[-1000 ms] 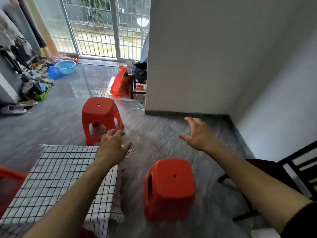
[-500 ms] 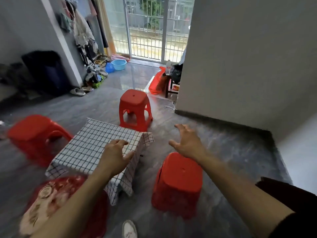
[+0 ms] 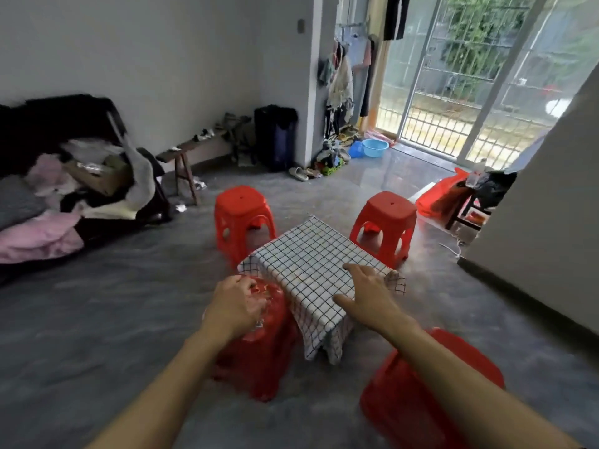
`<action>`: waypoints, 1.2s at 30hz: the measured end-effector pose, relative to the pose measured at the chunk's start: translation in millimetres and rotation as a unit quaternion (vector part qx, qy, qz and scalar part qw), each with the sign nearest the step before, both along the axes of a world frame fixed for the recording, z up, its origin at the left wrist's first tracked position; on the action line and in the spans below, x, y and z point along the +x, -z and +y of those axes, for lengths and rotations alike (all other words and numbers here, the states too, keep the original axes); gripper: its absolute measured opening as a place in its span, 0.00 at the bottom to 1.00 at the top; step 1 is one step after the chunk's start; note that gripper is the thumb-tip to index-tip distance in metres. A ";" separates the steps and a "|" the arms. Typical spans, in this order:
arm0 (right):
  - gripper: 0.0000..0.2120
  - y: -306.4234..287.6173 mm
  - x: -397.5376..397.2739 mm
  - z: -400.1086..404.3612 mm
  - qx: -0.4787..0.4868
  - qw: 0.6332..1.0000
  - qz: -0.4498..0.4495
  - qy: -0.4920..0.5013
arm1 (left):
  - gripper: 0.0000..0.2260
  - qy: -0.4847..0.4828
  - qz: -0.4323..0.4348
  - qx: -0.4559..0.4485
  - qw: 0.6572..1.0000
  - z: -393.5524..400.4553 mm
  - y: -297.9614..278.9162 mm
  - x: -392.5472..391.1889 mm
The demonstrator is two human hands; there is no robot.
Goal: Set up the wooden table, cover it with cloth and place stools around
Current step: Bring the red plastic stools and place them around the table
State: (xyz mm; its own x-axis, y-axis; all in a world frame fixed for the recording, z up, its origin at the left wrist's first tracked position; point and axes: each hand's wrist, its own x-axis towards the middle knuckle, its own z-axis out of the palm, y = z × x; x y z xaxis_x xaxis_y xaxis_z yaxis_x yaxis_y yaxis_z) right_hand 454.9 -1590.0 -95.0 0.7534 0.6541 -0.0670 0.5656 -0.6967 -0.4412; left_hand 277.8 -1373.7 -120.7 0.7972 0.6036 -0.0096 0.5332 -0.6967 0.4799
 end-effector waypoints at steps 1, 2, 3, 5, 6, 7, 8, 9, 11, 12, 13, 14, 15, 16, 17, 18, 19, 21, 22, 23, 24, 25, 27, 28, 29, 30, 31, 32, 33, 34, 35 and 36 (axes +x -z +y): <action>0.35 -0.8 -16.8 16.3 0.001 1.000 -0.001 -0.006 | 0.29 -0.009 -0.003 -0.005 1.000 12.4 1.7 -20.9; 0.35 -1.0 -34.2 34.3 0.001 1.000 -0.004 -0.012 | 0.31 -0.018 -0.004 -0.009 1.000 25.8 2.6 -42.0; 0.35 -0.5 -52.9 53.1 0.001 1.000 -0.005 -0.017 | 0.31 -0.024 0.001 -0.014 1.000 41.1 3.5 -63.3; 0.34 2.7 -94.8 91.2 0.010 0.999 0.005 -0.035 | 0.26 -0.032 0.003 -0.010 0.999 70.1 3.2 -106.5; 0.34 5.4 -114.8 109.9 0.017 0.999 0.013 -0.041 | 0.24 -0.038 -0.009 -0.003 0.999 84.1 2.1 -126.6; 0.34 6.4 -133.0 128.9 0.018 0.999 0.019 -0.046 | 0.23 -0.048 -0.021 -0.001 0.999 98.6 1.0 -145.4; 0.34 5.1 -149.5 146.8 0.017 0.998 0.021 -0.051 | 0.23 -0.060 -0.031 -0.004 0.998 111.6 -0.7 -163.8; 0.34 4.4 -164.4 163.8 0.014 0.998 0.020 -0.056 | 0.23 -0.070 -0.037 -0.007 0.997 123.9 -0.6 -181.8; 0.35 4.2 -192.7 194.8 -0.001 0.997 0.012 -0.076 | 0.23 -0.087 -0.044 -0.013 0.995 144.4 0.4 -219.1; 0.35 4.7 -205.4 209.8 -0.009 0.996 0.007 -0.091 | 0.23 -0.094 -0.046 -0.009 0.995 154.9 1.3 -236.8; 0.35 5.8 -216.6 225.7 -0.017 0.994 0.001 -0.107 | 0.23 -0.102 -0.050 -0.003 0.994 166.5 2.7 -253.1; 0.36 7.7 -225.9 241.8 -0.023 0.992 0.001 -0.122 | 0.22 -0.114 -0.055 -0.001 0.992 177.7 4.2 -267.9; 0.36 9.4 -234.2 257.5 -0.026 0.990 0.000 -0.137 | 0.22 -0.129 -0.062 -0.003 0.990 188.6 6.7 -280.9; 0.36 11.2 -241.7 273.4 -0.029 0.988 -0.002 -0.152 | 0.22 -0.144 -0.065 -0.007 0.987 198.8 8.2 -292.7; 0.36 12.9 -247.4 288.7 -0.033 0.986 -0.004 -0.166 | 0.21 -0.158 -0.067 -0.011 0.985 208.7 10.4 -302.0; 0.36 12.7 -253.1 304.2 -0.037 0.984 -0.005 -0.176 | 0.22 -0.169 -0.063 -0.016 0.983 218.1 12.3 -309.5; 0.35 14.6 -257.0 319.2 -0.037 0.982 -0.005 -0.185 | 0.22 -0.176 -0.059 -0.021 0.982 227.0 14.3 -314.9; 0.34 20.7 -261.7 346.9 -0.027 0.981 -0.001 -0.194 | 0.23 -0.180 -0.051 -0.026 0.982 245.3 19.6 -319.7; 0.33 25.9 -263.1 359.5 -0.018 0.981 0.010 -0.195 | 0.22 -0.183 -0.048 -0.026 0.982 255.1 21.1 -320.5; 0.33 32.4 -263.6 371.6 -0.008 0.981 0.021 -0.194 | 0.21 -0.185 -0.046 -0.026 0.981 265.8 23.3 -320.6; 0.33 39.8 -262.9 383.8 0.001 0.981 0.033 -0.193 | 0.21 -0.187 -0.042 -0.023 0.981 277.3 25.2 -319.9; 0.32 47.1 -261.1 397.1 0.008 0.980 0.042 -0.194 | 0.21 -0.189 -0.036 -0.017 0.981 291.0 27.5 -317.8; 0.33 58.5 -253.3 425.1 0.015 0.979 0.060 -0.192 | 0.22 -0.192 -0.019 -0.004 0.981 321.8 29.8 -308.9; 0.33 61.5 -247.7 439.4 0.016 0.979 0.067 -0.190 | 0.22 -0.192 -0.011 0.000 0.981 338.6 29.4 -302.2; 0.34 63.8 -240.5 453.4 0.018 0.980 0.073 -0.185 | 0.23 -0.191 -0.006 0.002 0.982 355.6 27.6 -293.6; 0.34 64.8 -231.5 466.9 0.023 0.981 0.077 -0.175 | 0.23 -0.185 0.002 0.005 0.983 373.0 25.5 -283.0; 0.35 64.9 -221.0 480.7 0.028 0.983 0.080 -0.162 | 0.23 -0.177 0.012 0.006 0.984 390.2 24.2 -271.5; 0.35 64.6 -210.3 493.9 0.029 0.985 0.081 -0.148 | 0.23 -0.167 0.023 0.006 0.986 405.6 21.9 -259.4; 0.36 63.0 -199.6 506.2 0.028 0.987 0.081 -0.138 | 0.23 -0.156 0.028 0.004 0.987 419.9 19.5 -246.7; 0.36 61.0 -188.6 517.7 0.026 0.988 0.080 -0.130 | 0.23 -0.143 0.029 0.004 0.989 433.6 17.1 -233.7; 0.37 58.9 -176.3 528.8 0.026 0.989 0.074 -0.122 | 0.23 -0.131 0.031 0.003 0.991 447.2 15.1 -220.4; 0.37 55.0 -163.9 540.1 0.027 0.991 0.064 -0.111 | 0.23 -0.120 0.032 0.001 0.992 461.5 14.2 -207.3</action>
State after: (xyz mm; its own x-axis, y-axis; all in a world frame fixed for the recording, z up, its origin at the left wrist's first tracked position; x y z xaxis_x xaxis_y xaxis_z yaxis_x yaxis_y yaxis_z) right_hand 291.0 -1049.9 -149.9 0.5780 0.8082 -0.1127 0.6391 -0.5342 -0.5534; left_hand 70.5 -912.2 -134.9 0.6289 0.7756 -0.0544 0.7131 -0.5475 0.4380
